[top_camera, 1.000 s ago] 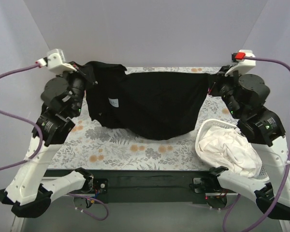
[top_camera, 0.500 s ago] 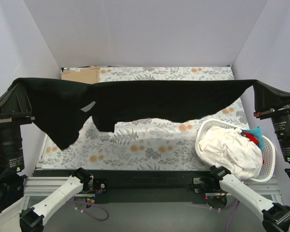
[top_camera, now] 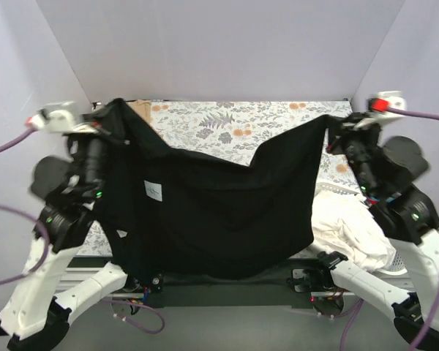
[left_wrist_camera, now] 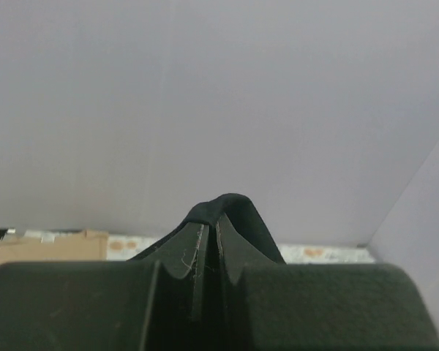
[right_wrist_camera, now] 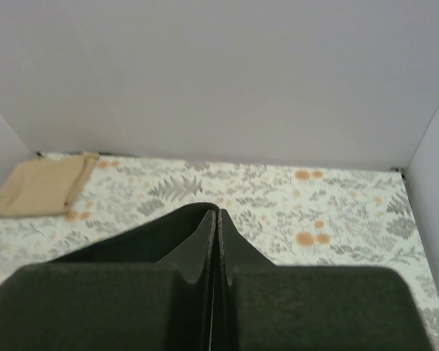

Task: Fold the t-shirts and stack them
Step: Flatten the tshirt out

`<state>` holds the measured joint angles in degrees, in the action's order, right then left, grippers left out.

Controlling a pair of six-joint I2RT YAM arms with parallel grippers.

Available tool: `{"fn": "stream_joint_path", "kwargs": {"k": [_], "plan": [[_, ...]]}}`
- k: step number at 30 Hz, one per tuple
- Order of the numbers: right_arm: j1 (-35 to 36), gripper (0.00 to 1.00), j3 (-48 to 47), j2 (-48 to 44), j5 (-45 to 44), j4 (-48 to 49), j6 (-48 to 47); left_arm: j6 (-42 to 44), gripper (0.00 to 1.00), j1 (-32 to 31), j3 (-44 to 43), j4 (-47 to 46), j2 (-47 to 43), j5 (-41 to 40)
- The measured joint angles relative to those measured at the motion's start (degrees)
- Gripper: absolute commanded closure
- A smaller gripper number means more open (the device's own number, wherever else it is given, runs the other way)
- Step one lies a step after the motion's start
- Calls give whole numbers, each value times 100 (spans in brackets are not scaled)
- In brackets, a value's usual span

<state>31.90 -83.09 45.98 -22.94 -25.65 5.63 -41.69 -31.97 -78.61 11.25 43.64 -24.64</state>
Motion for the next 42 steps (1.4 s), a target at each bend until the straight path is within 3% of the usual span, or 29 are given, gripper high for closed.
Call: {"fn": "stream_joint_path", "kwargs": {"k": [6,13,19,31,42], "plan": [[-2,99,417,988,-125,35,-20,175,100,4,376,-13,1355,20],[0,99,52,1631,-146,63,-114,273,100,4,-570,511,2441,26],[-2,99,-214,1259,-90,175,-92,332,100,13,-1036,509,1803,162],[0,99,-675,-114,192,-151,15,446,100,31,-1106,223,-597,431],[0,99,-1596,-234,402,-605,17,570,100,28,-2308,450,-361,1316]]}}
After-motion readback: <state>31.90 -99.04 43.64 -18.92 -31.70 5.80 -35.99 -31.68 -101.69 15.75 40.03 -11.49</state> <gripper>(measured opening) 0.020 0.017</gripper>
